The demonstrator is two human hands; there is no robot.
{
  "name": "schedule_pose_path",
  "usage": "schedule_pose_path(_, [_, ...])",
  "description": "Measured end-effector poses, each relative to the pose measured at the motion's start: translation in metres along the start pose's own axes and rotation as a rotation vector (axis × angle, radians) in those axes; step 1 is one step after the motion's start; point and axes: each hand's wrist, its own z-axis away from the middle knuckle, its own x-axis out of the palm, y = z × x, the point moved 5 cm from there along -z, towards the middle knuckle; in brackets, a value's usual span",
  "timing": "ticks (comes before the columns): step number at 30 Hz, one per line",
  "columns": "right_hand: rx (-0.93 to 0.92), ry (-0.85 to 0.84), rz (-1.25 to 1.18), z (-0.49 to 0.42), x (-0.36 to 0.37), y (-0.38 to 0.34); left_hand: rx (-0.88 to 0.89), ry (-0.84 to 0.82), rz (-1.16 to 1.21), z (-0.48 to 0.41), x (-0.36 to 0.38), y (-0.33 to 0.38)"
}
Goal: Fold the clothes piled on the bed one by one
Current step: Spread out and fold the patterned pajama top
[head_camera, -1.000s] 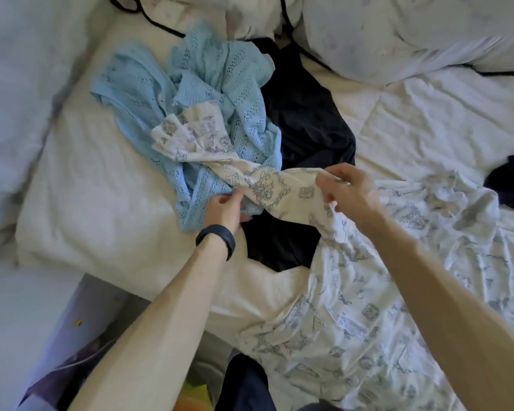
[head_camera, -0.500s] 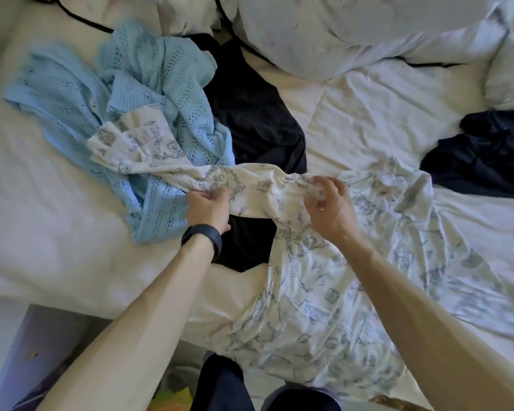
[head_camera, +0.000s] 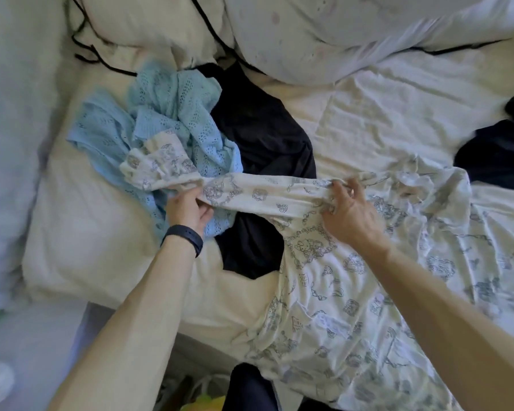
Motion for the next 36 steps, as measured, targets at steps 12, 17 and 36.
schedule_pose_path(12, [-0.222, 0.104, -0.149, 0.012, 0.047, -0.137, 1.187, 0.106, -1.677, -0.055, -0.061, 0.109])
schedule_pose_path(17, [-0.041, 0.23, -0.295, 0.028, 0.064, -0.144, 1.179, -0.36, -1.58, -0.067, -0.048, 0.178])
schedule_pose_path(36, [-0.09, 0.33, -0.177, 0.021, 0.051, -0.213, 0.313, -0.22, -1.117, -0.138, -0.078, 0.17])
